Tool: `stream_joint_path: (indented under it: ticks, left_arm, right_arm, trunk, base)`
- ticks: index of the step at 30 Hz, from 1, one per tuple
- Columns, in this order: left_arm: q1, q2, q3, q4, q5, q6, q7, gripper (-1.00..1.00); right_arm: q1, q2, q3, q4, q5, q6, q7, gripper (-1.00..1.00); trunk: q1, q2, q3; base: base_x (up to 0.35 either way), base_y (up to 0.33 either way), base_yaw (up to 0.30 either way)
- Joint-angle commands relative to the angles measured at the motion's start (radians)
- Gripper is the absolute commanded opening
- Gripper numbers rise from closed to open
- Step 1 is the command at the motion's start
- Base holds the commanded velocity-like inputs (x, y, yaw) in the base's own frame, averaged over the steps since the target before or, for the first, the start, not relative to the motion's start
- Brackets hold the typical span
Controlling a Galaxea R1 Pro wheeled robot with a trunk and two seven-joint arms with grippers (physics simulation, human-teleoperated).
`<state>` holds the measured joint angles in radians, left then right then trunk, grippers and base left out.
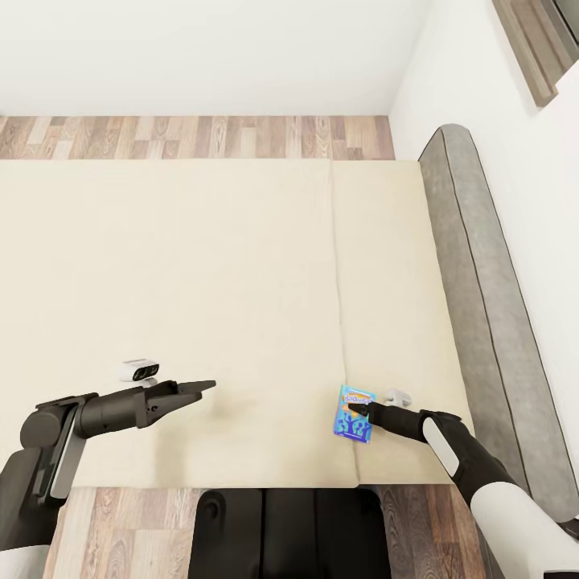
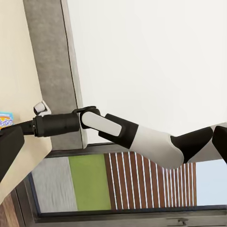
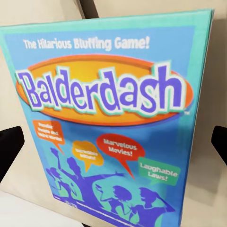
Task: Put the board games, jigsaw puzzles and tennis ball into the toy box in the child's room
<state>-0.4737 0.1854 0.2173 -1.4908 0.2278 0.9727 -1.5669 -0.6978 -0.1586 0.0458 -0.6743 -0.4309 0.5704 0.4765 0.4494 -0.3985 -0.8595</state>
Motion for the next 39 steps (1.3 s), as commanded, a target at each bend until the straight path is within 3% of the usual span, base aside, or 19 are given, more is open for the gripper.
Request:
stream_joint_path:
  ticks: [1,39]
  left_arm:
    - [0.000,0.000,0.000,0.000,-0.001,0.011,-0.004,1.00]
    - [0.000,0.000,0.000,0.000,-0.001,0.011,-0.004,1.00]
  right_arm:
    - [0.000,-0.001,0.003,-0.001,-0.006,0.005,-0.001,1.00]
    - [0.000,-0.001,0.003,-0.001,-0.008,0.005,-0.002,1.00]
  trunk:
    - [0.001,-0.001,-0.001]
    - [0.001,-0.001,0.003]
  base:
    - [0.000,0.000,0.000]
    - [0.000,0.000,0.022]
